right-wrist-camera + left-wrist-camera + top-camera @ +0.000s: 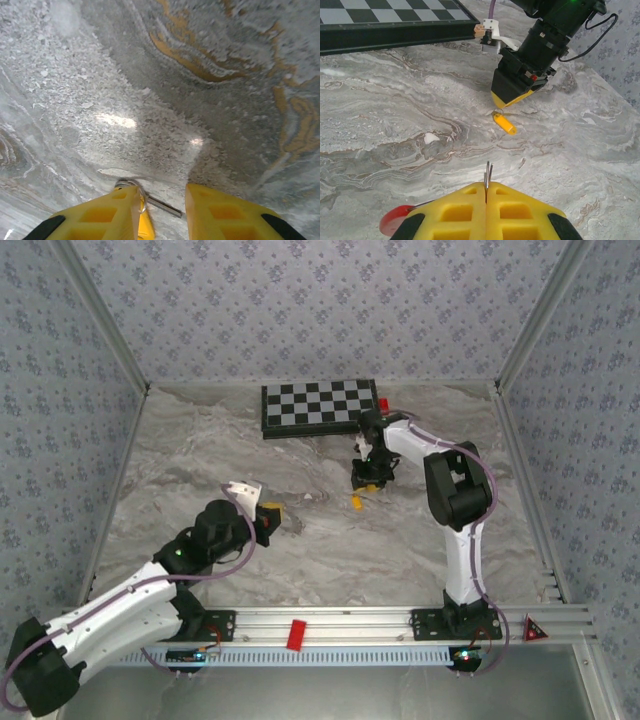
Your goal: Put the keys on the keyring
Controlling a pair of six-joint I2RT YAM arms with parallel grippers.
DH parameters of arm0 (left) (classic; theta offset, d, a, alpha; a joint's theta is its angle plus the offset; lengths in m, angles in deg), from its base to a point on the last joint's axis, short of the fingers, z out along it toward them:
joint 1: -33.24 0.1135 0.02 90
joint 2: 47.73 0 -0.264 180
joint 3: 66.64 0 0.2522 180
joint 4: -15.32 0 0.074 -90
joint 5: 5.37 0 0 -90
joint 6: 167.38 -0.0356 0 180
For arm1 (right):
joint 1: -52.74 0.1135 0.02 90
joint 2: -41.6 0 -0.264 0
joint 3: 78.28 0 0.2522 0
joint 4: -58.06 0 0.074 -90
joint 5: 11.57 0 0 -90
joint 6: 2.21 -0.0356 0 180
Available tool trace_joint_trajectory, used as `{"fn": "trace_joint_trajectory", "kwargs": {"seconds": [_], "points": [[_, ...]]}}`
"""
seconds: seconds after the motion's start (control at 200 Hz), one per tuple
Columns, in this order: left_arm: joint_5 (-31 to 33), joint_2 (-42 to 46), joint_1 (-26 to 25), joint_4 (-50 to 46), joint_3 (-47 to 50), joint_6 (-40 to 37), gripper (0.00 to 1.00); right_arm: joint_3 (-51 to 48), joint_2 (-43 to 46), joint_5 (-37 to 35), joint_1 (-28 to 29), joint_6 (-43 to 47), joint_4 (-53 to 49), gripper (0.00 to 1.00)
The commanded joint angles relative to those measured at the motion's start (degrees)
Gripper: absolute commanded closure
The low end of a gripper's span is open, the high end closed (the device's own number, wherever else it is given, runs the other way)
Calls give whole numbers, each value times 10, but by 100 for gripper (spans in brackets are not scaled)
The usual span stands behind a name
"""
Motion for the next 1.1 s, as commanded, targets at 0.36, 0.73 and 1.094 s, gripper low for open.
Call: {"fn": "trace_joint_trajectory", "kwargs": {"seconds": [0.36,0.73,1.094], "points": [[-8,-5,2,27,-14,-2,100,-4,-9,59,-10,-11,2,72],[-8,-1,2,27,-11,-4,100,-7,-1,31,7,-8,-10,72],[-8,1,2,26,-13,-5,100,-14,8,6,17,-9,-10,74]]}}
